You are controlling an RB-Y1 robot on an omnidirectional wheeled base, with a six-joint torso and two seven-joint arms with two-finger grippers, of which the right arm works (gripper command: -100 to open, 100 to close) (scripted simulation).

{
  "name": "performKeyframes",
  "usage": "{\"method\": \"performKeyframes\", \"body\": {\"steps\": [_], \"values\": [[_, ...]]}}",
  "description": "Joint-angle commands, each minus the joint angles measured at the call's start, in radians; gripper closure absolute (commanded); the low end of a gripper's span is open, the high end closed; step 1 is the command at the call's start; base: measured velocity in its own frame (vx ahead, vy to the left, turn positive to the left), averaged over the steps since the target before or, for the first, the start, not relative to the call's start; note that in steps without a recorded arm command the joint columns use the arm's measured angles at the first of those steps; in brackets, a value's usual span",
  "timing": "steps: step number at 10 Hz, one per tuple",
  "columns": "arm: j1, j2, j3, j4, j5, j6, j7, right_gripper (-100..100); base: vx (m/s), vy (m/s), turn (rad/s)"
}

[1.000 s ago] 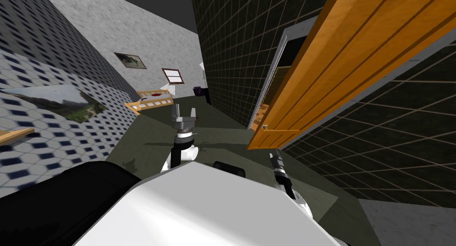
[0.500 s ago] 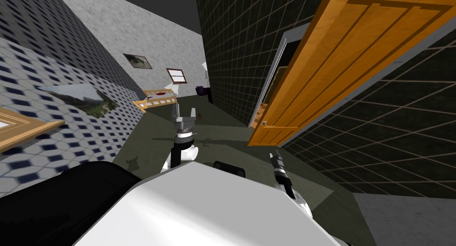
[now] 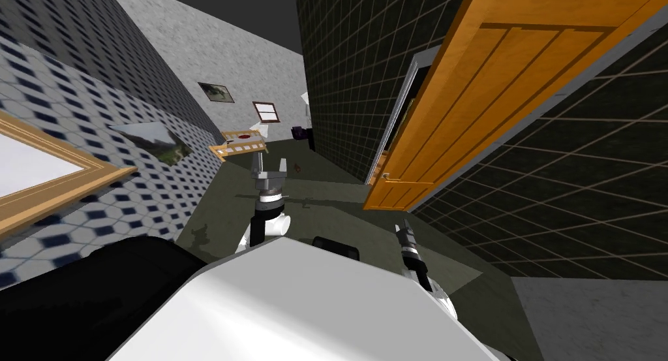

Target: Pull the door open

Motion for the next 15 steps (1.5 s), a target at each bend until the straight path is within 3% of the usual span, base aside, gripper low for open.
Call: {"method": "performKeyframes", "body": {"steps": [1, 9, 15], "values": [[-0.001, 0.001, -0.002, 0.001, -0.001, 0.001, 0.002, -100, -0.206, -0.009, 0.088], [-0.021, 0.010, -0.025, 0.023, -0.014, 0.010, 0.021, -100, -0.181, -0.067, 0.183], [-0.037, 0.017, -0.042, 0.040, -0.024, 0.016, 0.036, -100, 0.071, -0.150, 0.178]]}}
